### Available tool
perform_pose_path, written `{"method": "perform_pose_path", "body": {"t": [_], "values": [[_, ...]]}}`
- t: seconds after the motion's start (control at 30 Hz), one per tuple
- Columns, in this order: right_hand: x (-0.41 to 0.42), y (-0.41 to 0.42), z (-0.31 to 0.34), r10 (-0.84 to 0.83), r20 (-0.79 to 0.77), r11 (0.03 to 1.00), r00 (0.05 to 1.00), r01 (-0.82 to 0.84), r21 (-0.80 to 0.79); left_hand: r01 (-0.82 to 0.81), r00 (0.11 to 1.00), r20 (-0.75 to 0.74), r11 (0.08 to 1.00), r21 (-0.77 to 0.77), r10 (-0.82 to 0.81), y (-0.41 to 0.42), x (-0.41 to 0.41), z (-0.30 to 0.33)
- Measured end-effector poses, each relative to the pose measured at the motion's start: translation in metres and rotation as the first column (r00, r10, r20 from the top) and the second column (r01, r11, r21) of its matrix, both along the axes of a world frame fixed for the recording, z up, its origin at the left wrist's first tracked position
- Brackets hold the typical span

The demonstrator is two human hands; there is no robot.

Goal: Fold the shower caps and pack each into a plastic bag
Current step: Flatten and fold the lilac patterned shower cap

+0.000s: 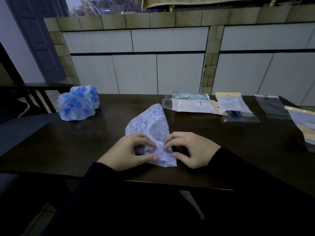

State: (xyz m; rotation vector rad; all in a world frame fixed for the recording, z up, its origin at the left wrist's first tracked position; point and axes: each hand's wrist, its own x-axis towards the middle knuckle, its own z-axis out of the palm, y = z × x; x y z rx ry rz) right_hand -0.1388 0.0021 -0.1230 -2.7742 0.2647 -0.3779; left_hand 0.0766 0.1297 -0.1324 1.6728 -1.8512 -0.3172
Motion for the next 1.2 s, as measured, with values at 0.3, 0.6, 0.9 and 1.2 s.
{"method": "perform_pose_path", "body": {"t": [0.3, 0.6, 0.9, 1.2], "values": [[0.005, -0.004, -0.008, 0.006, 0.127, 0.997, 0.992, 0.004, -0.076, -0.124, 0.992, 0.033, 0.991, 0.054, 0.122, -0.009, 0.002, 0.001], [0.031, -0.014, 0.001, -0.017, 0.052, 0.997, 0.999, 0.021, -0.070, -0.180, 0.976, 0.099, 0.974, -0.142, 0.194, -0.019, 0.007, -0.010], [0.034, -0.021, -0.003, -0.101, 0.030, 0.994, 0.994, 0.102, -0.040, -0.188, 0.925, 0.278, 0.947, -0.259, 0.260, -0.026, 0.009, -0.019], [0.045, -0.020, -0.015, -0.396, 0.083, 0.916, 0.915, 0.387, 0.107, -0.281, 0.959, -0.066, 0.958, -0.055, 0.277, -0.023, 0.008, -0.011]]}}
